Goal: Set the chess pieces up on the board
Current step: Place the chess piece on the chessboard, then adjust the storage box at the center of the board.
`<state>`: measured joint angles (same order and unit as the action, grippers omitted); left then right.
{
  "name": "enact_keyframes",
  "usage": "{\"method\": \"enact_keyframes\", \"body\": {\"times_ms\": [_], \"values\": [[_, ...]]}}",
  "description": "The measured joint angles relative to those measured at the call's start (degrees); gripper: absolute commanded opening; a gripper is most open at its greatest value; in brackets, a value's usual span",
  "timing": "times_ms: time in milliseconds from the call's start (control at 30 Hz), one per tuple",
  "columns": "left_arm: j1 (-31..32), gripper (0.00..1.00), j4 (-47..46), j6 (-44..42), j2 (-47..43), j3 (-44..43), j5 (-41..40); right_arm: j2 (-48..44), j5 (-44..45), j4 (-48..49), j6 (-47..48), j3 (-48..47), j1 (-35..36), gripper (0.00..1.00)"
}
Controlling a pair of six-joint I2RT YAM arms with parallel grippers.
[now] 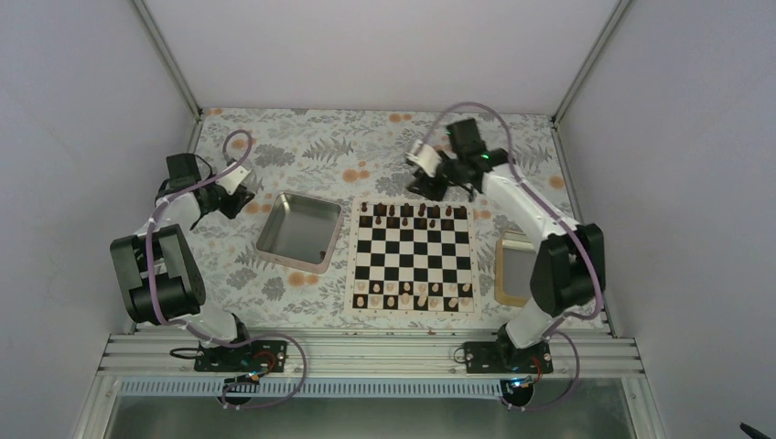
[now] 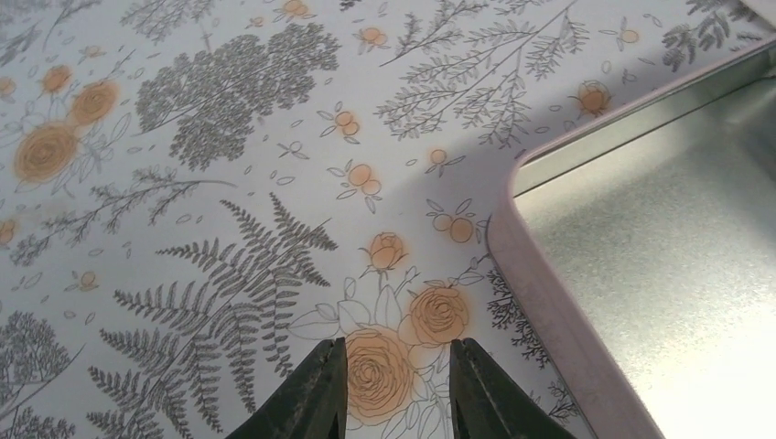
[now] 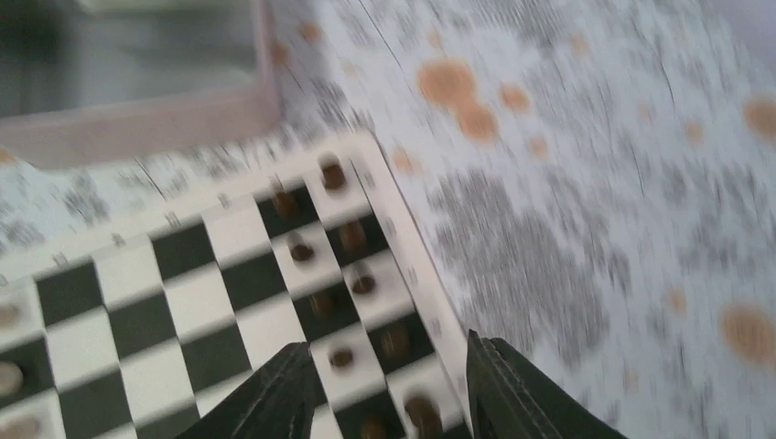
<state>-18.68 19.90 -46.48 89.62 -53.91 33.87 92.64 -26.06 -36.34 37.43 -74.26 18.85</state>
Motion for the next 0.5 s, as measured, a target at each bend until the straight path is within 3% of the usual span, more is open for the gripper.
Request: {"method": "enact_keyframes", "body": {"times_ms": [233,500], "values": [[7.2,0.29,13.0,-9.7,-0.5,-8.9,-2.4,12.2,-2.5,-3.7,-0.7,-18.6,12.2,0.49],[21.1,0.17,27.3,-21.0,2.3,-18.6,-11.0,16.3,-5.2,-6.2,-2.1,-24.1,12.5,0.51]]}}
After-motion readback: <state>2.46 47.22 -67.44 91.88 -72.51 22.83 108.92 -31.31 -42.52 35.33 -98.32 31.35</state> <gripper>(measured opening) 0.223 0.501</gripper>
